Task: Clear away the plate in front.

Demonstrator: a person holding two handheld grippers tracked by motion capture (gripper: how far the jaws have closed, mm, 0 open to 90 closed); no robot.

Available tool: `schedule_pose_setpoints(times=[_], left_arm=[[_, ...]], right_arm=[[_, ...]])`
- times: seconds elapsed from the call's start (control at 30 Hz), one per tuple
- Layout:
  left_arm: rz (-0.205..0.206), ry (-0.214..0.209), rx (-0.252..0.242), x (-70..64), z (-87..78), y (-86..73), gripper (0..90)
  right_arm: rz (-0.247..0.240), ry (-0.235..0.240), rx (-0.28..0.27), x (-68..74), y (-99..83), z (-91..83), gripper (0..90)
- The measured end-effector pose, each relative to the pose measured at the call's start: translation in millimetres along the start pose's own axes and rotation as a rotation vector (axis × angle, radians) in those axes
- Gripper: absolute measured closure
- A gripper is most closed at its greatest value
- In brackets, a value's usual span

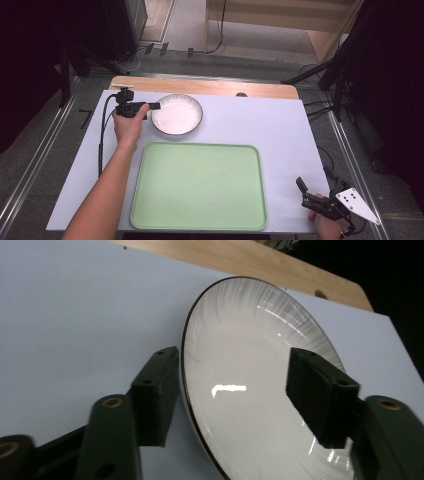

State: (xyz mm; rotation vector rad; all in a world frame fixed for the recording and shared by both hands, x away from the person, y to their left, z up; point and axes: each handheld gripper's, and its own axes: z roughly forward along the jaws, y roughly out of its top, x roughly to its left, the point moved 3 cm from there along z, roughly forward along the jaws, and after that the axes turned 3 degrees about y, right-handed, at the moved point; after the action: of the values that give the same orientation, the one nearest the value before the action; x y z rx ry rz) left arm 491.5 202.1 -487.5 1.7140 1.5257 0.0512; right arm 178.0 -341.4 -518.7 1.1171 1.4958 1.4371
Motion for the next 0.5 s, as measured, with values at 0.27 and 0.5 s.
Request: schedule_pose_setpoints(times=[0.27,0.5], left_arm=[[-0.032,0.019,0.060,4.8,10.0,-7.0,52.2],[-0.069,0.035,0.080,7.8,17.6,-11.1,60.4]], right_arm=[[0.000,0.000,0.000,-0.1,0.0,-0.2,1.8],[0.002,0.000,-0.001,-0.1,0.1,-0.2,1.7]])
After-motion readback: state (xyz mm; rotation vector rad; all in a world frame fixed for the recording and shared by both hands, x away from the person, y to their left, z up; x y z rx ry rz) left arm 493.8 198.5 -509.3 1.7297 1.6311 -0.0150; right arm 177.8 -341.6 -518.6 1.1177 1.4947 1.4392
